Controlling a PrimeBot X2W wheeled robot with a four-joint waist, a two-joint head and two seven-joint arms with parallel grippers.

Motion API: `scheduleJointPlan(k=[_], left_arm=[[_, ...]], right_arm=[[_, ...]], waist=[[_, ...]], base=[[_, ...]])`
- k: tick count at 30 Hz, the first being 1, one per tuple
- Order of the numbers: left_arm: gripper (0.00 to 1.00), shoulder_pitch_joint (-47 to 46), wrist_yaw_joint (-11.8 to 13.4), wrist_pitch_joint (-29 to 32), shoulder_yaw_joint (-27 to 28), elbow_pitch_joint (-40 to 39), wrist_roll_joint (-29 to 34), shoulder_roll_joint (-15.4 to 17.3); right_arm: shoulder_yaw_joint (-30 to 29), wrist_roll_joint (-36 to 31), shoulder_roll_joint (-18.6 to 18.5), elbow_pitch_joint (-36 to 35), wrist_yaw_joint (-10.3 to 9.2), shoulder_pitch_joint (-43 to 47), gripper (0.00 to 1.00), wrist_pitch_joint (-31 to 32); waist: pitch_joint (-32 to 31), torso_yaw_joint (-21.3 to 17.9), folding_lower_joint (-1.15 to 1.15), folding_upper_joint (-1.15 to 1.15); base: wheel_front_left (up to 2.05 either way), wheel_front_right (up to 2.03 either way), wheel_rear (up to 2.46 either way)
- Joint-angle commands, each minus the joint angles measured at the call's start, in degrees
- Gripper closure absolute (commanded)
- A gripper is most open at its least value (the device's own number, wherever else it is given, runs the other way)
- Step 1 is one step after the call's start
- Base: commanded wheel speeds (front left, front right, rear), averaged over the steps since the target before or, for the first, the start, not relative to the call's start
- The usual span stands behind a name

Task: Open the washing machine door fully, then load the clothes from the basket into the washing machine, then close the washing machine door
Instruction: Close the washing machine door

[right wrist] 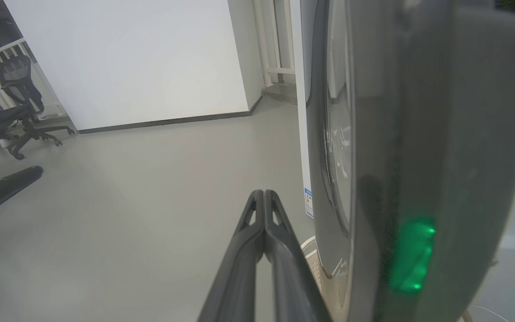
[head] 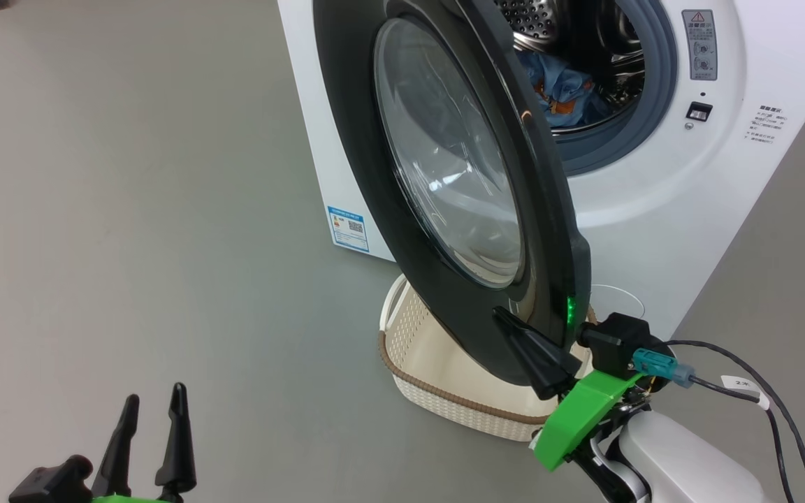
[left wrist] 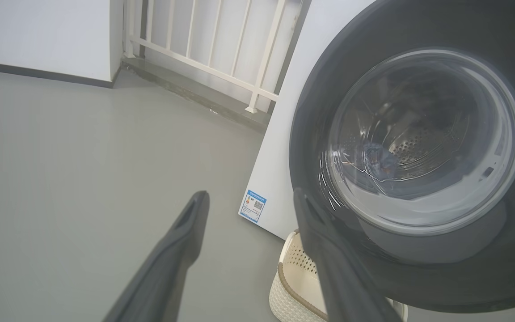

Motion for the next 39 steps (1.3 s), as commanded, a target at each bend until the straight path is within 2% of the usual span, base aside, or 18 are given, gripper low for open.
scheduleJointPlan(k=[1,14,22,30,39], left_arm=[[0.0,-2.62,-0.3,-0.76,2.0,-0.93,0.12,0.67],[0.0,-3.05,-0.43,-0.77,2.44,-1.71,0.23,-0.17],[0.0,-4.92,-0.63,-0.77,2.32,-2.44,-0.03,-0.94],[0.0,-8.2,-0.79,-0.77,2.12,-2.9,-0.3,-1.22],[0.0,-12.26,-0.87,-0.77,0.88,-2.95,0.06,-1.18]], right_arm=[[0.11,0.48,-0.15,-0.44,0.25,-1.49,1.0,-0.46],[-3.72,1.31,-3.11,1.68,0.25,-4.37,1.0,-0.46],[-8.77,0.34,-6.7,2.19,0.25,-8.25,1.0,-0.46],[-17.05,-2.01,-10.28,2.18,0.25,-13.42,1.0,-0.46],[-18.99,-2.78,-12.65,4.78,0.25,-22.37,1.0,-0.46]], waist=[[0.08,0.0,0.0,0.0],[2.57,-1.28,0.0,0.0],[7.95,-1.51,0.0,0.0],[14.47,-0.56,0.0,0.0],[19.43,0.77,0.0,0.0]], base=[[0.0,0.0,0.0],[0.0,0.0,0.0],[0.0,0.0,0.0],[0.0,0.0,0.0],[0.0,0.0,0.0]])
